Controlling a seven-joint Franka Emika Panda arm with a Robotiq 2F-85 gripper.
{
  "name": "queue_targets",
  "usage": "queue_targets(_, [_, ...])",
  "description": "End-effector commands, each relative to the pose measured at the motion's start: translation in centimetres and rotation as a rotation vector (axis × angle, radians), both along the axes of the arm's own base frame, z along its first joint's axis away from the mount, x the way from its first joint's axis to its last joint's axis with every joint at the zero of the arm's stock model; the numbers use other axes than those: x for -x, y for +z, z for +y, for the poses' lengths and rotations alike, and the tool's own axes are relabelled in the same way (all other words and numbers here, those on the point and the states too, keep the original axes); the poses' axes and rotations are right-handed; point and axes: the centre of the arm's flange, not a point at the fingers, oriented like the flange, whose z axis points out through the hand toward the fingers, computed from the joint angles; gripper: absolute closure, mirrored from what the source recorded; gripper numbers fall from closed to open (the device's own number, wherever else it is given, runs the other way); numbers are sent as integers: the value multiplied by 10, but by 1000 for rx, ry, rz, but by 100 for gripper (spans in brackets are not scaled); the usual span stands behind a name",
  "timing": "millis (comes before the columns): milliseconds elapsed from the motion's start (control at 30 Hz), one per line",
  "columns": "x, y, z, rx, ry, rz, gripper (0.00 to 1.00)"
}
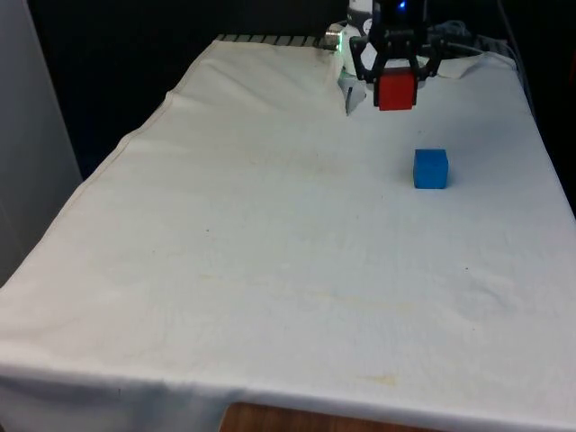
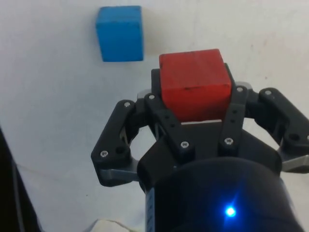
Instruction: Stack the two cubes.
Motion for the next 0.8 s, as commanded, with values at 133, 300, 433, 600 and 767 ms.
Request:
queue_targets(133, [0,5,17,-17,-1,4,99])
queue_targets(300, [1,5,30,-39,1,9,99])
queue_targets(433, [2,4,36,-49,0,13,99])
queue_targets(600, [6,4,49,-66,0,23,99])
queue_targets(767, [8,3,57,-70,-1,29,99])
